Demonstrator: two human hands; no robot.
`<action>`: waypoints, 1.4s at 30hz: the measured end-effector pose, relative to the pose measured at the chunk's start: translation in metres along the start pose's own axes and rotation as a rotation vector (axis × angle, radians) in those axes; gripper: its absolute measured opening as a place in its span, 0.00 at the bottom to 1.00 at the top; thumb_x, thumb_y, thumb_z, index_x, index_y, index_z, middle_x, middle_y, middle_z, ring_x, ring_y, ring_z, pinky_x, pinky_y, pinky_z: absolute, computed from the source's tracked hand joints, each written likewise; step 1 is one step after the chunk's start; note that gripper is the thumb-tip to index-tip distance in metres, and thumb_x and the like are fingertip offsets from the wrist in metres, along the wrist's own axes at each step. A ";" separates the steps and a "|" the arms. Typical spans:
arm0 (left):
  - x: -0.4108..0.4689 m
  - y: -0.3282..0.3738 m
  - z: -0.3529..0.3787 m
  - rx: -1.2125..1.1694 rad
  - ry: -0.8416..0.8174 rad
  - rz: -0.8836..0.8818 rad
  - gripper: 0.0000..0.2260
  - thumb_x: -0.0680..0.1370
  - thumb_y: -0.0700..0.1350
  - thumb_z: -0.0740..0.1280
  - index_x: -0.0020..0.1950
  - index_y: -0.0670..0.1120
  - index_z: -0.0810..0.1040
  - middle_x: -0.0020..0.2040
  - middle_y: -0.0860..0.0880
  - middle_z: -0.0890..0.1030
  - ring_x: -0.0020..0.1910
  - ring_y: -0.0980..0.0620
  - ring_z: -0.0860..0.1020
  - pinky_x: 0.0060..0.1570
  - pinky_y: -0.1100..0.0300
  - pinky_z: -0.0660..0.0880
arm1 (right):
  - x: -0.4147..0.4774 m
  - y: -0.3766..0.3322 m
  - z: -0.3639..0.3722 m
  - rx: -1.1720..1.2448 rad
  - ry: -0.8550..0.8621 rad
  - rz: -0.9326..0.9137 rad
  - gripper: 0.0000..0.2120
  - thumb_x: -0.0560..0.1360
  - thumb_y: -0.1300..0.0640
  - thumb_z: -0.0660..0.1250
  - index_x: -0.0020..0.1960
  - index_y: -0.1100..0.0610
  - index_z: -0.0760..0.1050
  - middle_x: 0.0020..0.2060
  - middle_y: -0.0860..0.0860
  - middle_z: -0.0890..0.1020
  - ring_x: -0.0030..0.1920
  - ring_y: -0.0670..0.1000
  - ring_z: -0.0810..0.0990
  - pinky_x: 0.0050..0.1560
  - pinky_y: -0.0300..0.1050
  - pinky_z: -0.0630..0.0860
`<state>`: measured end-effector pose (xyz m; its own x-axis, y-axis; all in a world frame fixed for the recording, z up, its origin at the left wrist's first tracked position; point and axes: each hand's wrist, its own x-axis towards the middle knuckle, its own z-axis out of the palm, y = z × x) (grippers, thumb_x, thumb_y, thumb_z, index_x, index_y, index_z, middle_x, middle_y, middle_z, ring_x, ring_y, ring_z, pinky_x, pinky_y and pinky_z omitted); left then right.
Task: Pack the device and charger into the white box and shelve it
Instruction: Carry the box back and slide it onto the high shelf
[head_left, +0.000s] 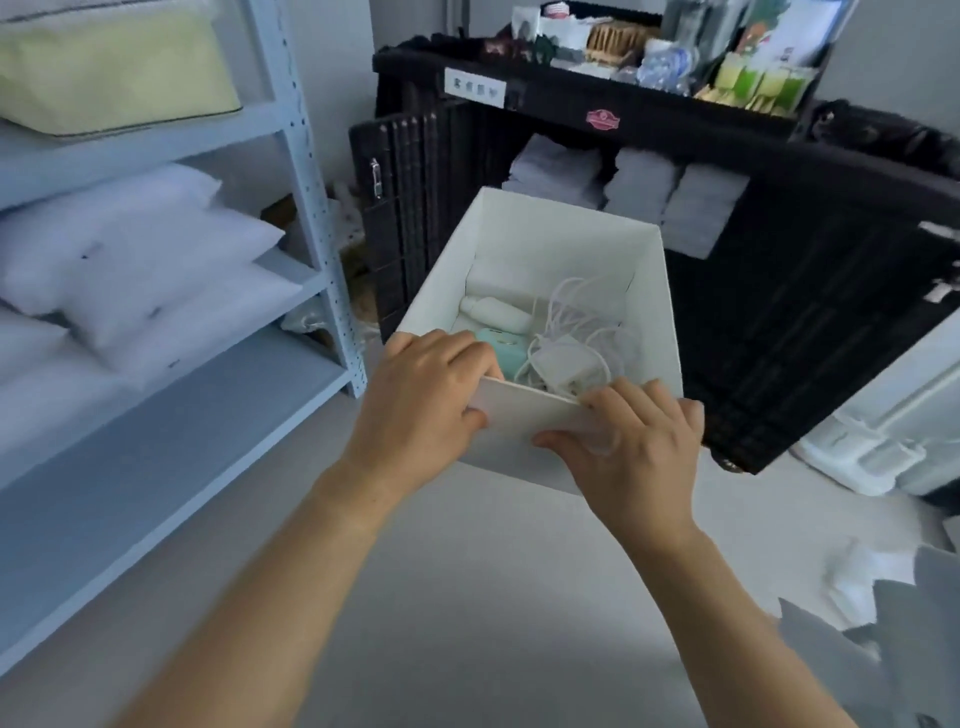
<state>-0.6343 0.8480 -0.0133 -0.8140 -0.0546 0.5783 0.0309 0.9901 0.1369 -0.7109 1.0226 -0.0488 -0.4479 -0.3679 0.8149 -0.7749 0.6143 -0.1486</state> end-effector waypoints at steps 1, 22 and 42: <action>-0.006 -0.008 -0.006 0.025 0.006 -0.037 0.21 0.55 0.44 0.81 0.39 0.48 0.73 0.36 0.53 0.77 0.36 0.48 0.75 0.40 0.60 0.58 | 0.002 -0.010 0.008 0.044 -0.015 0.006 0.20 0.58 0.48 0.80 0.39 0.53 0.71 0.31 0.47 0.76 0.36 0.49 0.65 0.41 0.40 0.52; -0.208 -0.234 -0.181 0.298 0.078 -0.497 0.22 0.52 0.44 0.80 0.43 0.49 0.80 0.38 0.52 0.80 0.37 0.47 0.78 0.42 0.60 0.61 | 0.017 -0.334 0.145 0.551 -0.224 -0.194 0.19 0.59 0.44 0.79 0.41 0.52 0.78 0.35 0.44 0.79 0.39 0.47 0.66 0.45 0.41 0.54; -0.188 -0.342 -0.310 0.644 0.255 -0.603 0.21 0.54 0.43 0.81 0.45 0.48 0.81 0.39 0.51 0.81 0.39 0.48 0.76 0.44 0.61 0.61 | 0.163 -0.489 0.220 0.956 -0.088 -0.459 0.20 0.57 0.42 0.77 0.42 0.52 0.76 0.35 0.46 0.79 0.42 0.47 0.67 0.45 0.39 0.53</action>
<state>-0.3115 0.4799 0.0806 -0.4321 -0.5366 0.7248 -0.7490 0.6612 0.0430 -0.5029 0.5083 0.0330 -0.0248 -0.4978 0.8669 -0.8890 -0.3856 -0.2469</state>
